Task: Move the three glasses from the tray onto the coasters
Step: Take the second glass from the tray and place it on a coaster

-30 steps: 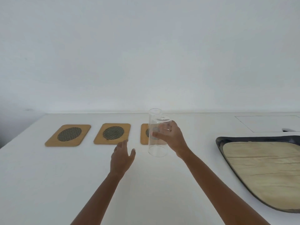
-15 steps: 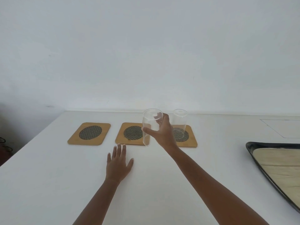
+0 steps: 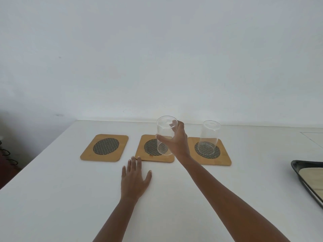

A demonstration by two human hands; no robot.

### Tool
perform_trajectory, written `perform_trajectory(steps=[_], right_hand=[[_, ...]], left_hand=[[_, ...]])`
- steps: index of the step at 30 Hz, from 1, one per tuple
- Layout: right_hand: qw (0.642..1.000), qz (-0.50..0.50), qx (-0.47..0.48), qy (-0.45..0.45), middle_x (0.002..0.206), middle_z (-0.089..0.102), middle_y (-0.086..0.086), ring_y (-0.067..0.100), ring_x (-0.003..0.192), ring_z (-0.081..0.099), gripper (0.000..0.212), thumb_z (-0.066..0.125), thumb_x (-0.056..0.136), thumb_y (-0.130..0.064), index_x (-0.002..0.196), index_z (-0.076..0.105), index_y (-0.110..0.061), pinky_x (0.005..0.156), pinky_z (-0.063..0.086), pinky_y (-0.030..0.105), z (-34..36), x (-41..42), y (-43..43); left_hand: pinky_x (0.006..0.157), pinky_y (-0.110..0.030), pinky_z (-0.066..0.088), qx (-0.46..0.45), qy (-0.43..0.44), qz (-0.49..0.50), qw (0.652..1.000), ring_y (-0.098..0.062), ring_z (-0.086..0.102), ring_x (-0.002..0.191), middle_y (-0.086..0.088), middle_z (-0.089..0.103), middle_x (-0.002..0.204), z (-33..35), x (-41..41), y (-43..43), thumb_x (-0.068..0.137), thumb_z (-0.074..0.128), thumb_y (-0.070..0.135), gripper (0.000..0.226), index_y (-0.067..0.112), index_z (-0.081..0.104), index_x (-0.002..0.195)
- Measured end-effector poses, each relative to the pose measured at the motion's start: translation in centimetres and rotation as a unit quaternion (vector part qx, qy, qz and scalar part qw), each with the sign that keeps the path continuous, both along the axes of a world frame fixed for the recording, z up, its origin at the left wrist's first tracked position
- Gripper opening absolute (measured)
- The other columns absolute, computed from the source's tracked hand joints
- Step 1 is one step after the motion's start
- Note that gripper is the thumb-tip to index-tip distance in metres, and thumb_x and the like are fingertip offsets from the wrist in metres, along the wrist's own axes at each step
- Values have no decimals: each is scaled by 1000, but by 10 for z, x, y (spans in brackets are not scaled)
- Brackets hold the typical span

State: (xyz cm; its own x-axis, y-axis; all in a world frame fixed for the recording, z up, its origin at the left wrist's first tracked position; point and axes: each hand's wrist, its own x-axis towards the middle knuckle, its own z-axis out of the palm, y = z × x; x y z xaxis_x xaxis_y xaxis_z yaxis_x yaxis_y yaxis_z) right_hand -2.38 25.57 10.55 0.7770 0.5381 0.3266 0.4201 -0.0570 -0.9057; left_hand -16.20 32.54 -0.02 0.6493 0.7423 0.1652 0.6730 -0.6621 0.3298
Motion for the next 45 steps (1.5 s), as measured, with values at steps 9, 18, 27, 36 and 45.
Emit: perform_trajectory(steps=[9,18,27,36,45], right_hand=[[1000,-13,-13,-2,124,52,9,19,122,49,64,80,65,-18,113,39,-6,89,38,28,-17,11,24],[1000,-23,-15,9,125,52,10,20,123,48,64,79,66,-18,114,39,-5,92,38,30,-26,21,40],[999,-26,-20,12,124,52,9,20,123,49,66,81,64,-21,113,39,-6,95,41,34,-32,20,57],[999,-19,-21,22,125,52,9,18,123,48,66,81,64,-20,114,39,-8,89,36,24,-37,17,66],[999,-31,-14,39,126,52,13,22,123,47,66,80,65,-18,114,39,-3,90,37,26,-40,14,74]], left_hand=[[120,-36,9,-8,-13,-5,1000,-21,12,146,-11,12,158,0,13,24,93,35,47,70,13,7,147],[120,-37,7,-22,-40,-27,999,-18,14,146,-9,19,157,1,20,33,91,41,43,67,14,14,146],[120,-35,5,-22,-46,-28,998,-13,14,145,-5,21,157,0,20,33,91,40,45,63,16,22,144],[119,-34,6,-25,-60,-28,997,-14,19,144,-5,25,155,1,19,32,91,41,44,61,15,26,143],[120,-33,4,-29,-49,-29,998,-12,15,145,-5,21,156,1,20,34,94,38,39,57,16,24,144]])
